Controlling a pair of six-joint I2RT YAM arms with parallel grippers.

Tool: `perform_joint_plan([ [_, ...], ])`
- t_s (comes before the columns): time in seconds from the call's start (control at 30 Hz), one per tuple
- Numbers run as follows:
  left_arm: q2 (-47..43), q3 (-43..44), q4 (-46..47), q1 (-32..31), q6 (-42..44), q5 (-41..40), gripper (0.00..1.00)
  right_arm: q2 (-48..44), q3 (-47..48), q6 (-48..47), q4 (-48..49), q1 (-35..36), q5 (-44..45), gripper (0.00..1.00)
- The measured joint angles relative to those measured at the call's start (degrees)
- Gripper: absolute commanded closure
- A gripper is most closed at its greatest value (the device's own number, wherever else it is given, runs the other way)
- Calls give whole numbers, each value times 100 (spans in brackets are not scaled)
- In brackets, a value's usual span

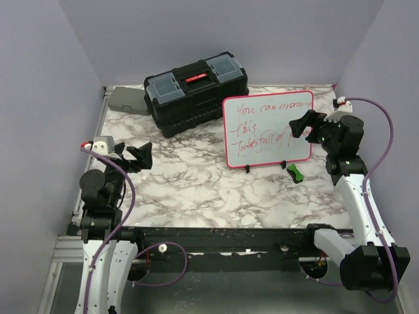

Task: Erase the whiteboard
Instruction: Pick up the whiteboard eraser from the center of the board.

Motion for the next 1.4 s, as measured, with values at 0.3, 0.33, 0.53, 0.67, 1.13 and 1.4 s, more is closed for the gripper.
perform_joint_plan([
  [0.3, 275, 4, -146, 0, -319, 667, 1, -140, -22, -595, -83, -2, -409, 0],
  [0.33, 341, 4, -162, 0, -341, 761, 1, -175, -22, -870, -149, -9, -647, 0],
  [0.53, 614, 4, -232, 0, -385, 1233, 1, -13, 125, -2680, -1235, -13, -2039, 0],
  [0.67, 581, -44, -227, 0, -354, 1296, 1, 691, 317, -3746, -2098, -13, -2280, 0],
  [1.13, 595, -352, -291, -59, -306, 1425, 1, 1161, -837, -4695, -2400, 269, -205, 26],
  [1.4, 654, -350, -426, -125, -264, 1425, 1, 1823, -863, -4590, -2118, 269, 302, 42],
])
